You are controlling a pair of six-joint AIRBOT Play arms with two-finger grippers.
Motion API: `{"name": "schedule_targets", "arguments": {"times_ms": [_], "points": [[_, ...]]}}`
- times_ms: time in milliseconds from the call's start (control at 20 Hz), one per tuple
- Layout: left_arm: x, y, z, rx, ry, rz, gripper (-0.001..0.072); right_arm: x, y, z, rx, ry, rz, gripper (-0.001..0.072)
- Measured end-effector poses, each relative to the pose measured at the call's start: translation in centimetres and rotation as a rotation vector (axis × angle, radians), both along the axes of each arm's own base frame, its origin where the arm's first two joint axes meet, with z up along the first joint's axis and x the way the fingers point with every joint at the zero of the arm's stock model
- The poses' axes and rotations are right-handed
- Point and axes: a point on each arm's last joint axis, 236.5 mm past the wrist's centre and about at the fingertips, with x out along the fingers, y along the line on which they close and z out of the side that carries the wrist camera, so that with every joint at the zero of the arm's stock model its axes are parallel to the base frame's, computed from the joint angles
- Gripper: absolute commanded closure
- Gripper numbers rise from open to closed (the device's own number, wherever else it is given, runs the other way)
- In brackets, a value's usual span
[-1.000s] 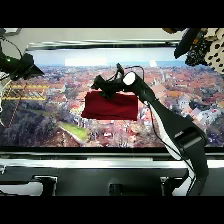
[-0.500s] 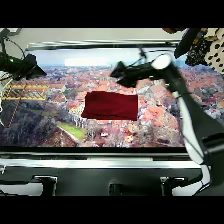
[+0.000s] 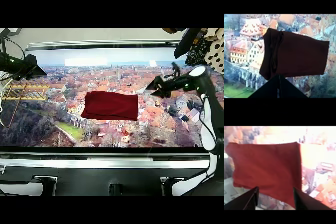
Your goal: Fold the clothes and pants, and hang the long-sleeved shirts on hangers.
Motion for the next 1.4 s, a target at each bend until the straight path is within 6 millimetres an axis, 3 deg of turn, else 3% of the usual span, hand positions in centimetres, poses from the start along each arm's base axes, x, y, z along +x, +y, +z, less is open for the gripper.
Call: {"name": "schedule_targets", "arguments": {"times_ms": [300, 650, 800, 850, 950, 1200, 1400], "points": [[0.3, 0.1, -0.9, 0.002, 0.012, -0.012, 0.0691, -1.3, 2.8, -6.5, 0.037, 0.093, 0.103, 0.0219], [0.6, 0.2, -1.8, -0.003, 0.031, -0.014, 0.0691, -2.3, 5.9, -9.3, 0.039, 0.134, 0.166, 0.0240], [0.7, 0.2, -1.9, -0.003, 0.032, -0.015, 0.0692, -2.7, 6.6, -9.8, 0.030, 0.144, 0.187, 0.0546], [0.7, 0.2, -1.9, -0.003, 0.033, -0.015, 0.0691, -2.8, 6.9, -9.8, 0.033, 0.144, 0.190, 0.0641], [0.7, 0.2, -1.9, -0.003, 0.033, -0.015, 0.0692, -2.8, 7.4, -9.4, 0.050, 0.144, 0.188, 0.0676], [0.7, 0.2, -1.9, -0.003, 0.033, -0.015, 0.0692, -1.5, 8.3, -6.1, 0.106, 0.111, 0.132, 0.0676], [0.6, 0.2, -1.9, -0.003, 0.035, -0.016, 0.0691, 1.1, 6.4, -2.9, 0.115, 0.069, 0.031, 0.0676]]}}
